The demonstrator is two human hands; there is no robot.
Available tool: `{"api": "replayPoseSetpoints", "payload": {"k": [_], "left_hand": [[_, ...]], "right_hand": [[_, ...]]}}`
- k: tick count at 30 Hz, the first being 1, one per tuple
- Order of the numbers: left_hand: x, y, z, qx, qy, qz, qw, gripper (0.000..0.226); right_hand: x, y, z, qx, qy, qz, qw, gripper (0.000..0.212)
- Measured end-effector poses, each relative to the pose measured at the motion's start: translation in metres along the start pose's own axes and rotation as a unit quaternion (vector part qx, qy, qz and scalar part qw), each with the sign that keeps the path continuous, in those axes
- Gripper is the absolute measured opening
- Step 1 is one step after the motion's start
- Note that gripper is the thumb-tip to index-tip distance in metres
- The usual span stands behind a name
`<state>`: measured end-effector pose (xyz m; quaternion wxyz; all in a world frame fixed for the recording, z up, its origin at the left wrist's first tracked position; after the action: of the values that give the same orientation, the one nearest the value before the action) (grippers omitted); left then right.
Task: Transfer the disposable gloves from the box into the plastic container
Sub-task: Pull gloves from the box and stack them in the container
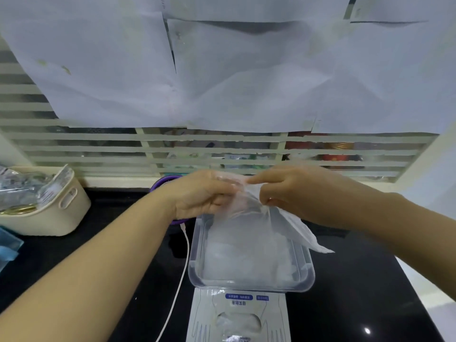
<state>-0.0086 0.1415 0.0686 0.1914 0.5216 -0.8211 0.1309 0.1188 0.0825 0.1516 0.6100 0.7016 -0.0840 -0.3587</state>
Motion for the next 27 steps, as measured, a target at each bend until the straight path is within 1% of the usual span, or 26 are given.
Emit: {"api": "replayPoseSetpoints", "payload": {"k": [2, 3, 4, 5, 7, 9, 12, 14, 17, 19, 21, 23, 24, 25, 26, 27], "left_hand": [[-0.006, 0.006, 0.02, -0.018, 0.014, -0.055, 0.998, 0.026], [-0.008, 0.009, 0.028, -0.055, 0.009, -0.089, 0.994, 0.022], [-0.009, 0.012, 0.035, -0.108, 0.001, -0.124, 0.986, 0.023], [-0.011, 0.015, 0.04, -0.17, -0.013, -0.153, 0.973, 0.023], [-0.016, 0.018, 0.045, -0.295, -0.048, -0.197, 0.934, 0.025], [-0.022, 0.018, 0.051, -0.366, -0.074, -0.219, 0.901, 0.029], [-0.028, 0.014, 0.062, -0.411, -0.089, -0.23, 0.877, 0.036], [-0.032, 0.011, 0.068, -0.455, -0.104, -0.23, 0.854, 0.044], [-0.037, 0.007, 0.075, -0.553, -0.121, -0.224, 0.793, 0.059], [-0.038, 0.004, 0.079, -0.605, -0.116, -0.222, 0.756, 0.063], [-0.035, 0.002, 0.079, -0.653, -0.128, -0.233, 0.709, 0.067], [-0.029, 0.0, 0.068, -0.689, -0.18, -0.269, 0.649, 0.067], [-0.024, -0.003, 0.06, -0.692, -0.218, -0.283, 0.627, 0.064], [-0.021, -0.01, 0.055, -0.683, -0.257, -0.277, 0.625, 0.059], [-0.021, -0.021, 0.057, -0.681, -0.287, -0.238, 0.63, 0.055], [-0.023, -0.034, 0.064, -0.69, -0.301, -0.177, 0.634, 0.051]], "right_hand": [[0.006, -0.022, -0.006, -0.002, -0.019, 0.025, 0.999, 0.008], [0.01, -0.035, -0.008, 0.002, -0.029, 0.043, 0.999, 0.006], [0.016, -0.051, -0.011, 0.004, -0.044, 0.069, 0.997, 0.01], [0.021, -0.067, -0.013, -0.001, -0.065, 0.096, 0.993, 0.014], [0.03, -0.094, -0.017, -0.018, -0.114, 0.133, 0.984, 0.021], [0.036, -0.115, -0.018, -0.025, -0.153, 0.146, 0.977, 0.028], [0.042, -0.136, -0.021, -0.04, -0.217, 0.166, 0.961, 0.037], [0.047, -0.146, -0.022, -0.055, -0.247, 0.184, 0.95, 0.045], [0.057, -0.162, -0.016, -0.045, -0.241, 0.218, 0.945, 0.065], [0.062, -0.175, -0.012, -0.049, -0.239, 0.245, 0.938, 0.078], [0.066, -0.189, -0.007, -0.056, -0.236, 0.268, 0.932, 0.088], [0.068, -0.2, -0.005, -0.054, -0.232, 0.281, 0.93, 0.094], [0.068, -0.204, -0.004, -0.052, -0.231, 0.286, 0.929, 0.095], [0.068, -0.207, -0.003, -0.05, -0.226, 0.289, 0.929, 0.096], [0.067, -0.209, -0.001, -0.048, -0.22, 0.289, 0.93, 0.096], [0.065, -0.211, 0.001, -0.046, -0.211, 0.286, 0.934, 0.095]]}}
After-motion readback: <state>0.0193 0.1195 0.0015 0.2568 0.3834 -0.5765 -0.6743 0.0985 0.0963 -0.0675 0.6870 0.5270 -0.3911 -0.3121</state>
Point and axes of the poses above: each hand's wrist, its own x-axis away from the middle knuckle, its own y-axis out of the back of the hand, z = x × y, the point moved 7 cm from there along -x, towards the middle knuckle, and after that the axes turned 14 degrees about -z, right-handed, at the moved point
